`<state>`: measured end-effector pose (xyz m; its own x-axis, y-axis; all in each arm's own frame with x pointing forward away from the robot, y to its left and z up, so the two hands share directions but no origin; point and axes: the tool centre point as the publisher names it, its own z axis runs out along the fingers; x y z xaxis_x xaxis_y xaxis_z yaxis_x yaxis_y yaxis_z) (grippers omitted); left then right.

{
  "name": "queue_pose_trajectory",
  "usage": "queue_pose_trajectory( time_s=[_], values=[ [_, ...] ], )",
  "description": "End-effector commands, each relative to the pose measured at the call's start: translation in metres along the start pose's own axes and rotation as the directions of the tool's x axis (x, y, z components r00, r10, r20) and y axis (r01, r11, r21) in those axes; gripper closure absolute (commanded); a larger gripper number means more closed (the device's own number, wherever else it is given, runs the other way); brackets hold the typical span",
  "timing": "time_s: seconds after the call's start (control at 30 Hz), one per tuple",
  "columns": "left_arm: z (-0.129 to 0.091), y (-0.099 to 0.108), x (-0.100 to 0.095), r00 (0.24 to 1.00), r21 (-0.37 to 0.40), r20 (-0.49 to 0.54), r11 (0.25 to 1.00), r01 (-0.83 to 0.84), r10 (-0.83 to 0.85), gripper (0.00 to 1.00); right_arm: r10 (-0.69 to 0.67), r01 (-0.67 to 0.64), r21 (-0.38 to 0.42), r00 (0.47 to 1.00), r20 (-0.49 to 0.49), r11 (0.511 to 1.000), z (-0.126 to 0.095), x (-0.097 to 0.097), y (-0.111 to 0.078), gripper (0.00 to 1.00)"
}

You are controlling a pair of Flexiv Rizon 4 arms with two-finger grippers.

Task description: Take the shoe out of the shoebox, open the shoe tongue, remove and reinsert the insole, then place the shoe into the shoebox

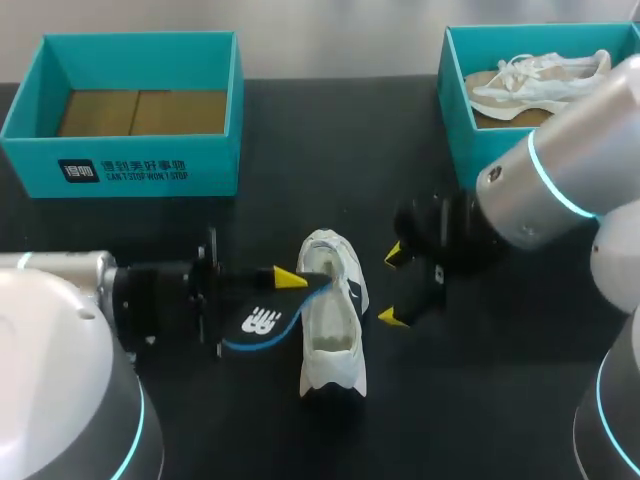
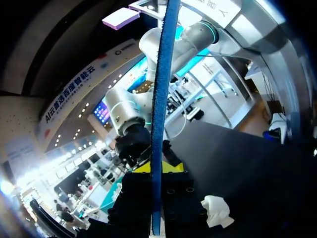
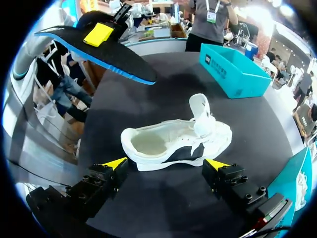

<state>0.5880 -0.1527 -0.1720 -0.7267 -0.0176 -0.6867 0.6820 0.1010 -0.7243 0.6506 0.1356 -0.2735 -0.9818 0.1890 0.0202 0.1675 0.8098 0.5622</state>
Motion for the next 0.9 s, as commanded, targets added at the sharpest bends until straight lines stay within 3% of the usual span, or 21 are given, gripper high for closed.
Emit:
queue_pose_trajectory(
  time_s=[0.03, 0.37, 0.57, 0.9],
  values=[
    [-0.009, -0.009, 0.011, 1.000, -0.010, 0.020, 1.000, -0.004, 0.004, 1.00, 0.002, -0.002, 0.002, 1.000, 0.010, 1.000, 0.000, 0.002, 0.000, 0.00],
    [-0.006, -0.003, 0.014, 1.000, -0.003, 0.016, 1.000, 0.007, -0.007, 1.00, 0.002, -0.002, 0.002, 1.000, 0.010, 1.000, 0.000, 0.002, 0.000, 0.00],
    [0.004, 0.015, 0.031, 0.996, 0.048, 0.004, 0.995, 0.092, -0.092, 1.00, -0.059, 0.061, 0.062, 0.998, -0.027, 0.996, 0.029, 0.003, -0.012, 0.00],
    [0.005, 0.016, 0.051, 0.987, 0.077, -0.039, 0.984, 0.159, -0.156, 1.00, -0.108, 0.107, 0.082, 0.994, 0.009, 0.991, 0.049, 0.006, -0.020, 0.00]
  ],
)
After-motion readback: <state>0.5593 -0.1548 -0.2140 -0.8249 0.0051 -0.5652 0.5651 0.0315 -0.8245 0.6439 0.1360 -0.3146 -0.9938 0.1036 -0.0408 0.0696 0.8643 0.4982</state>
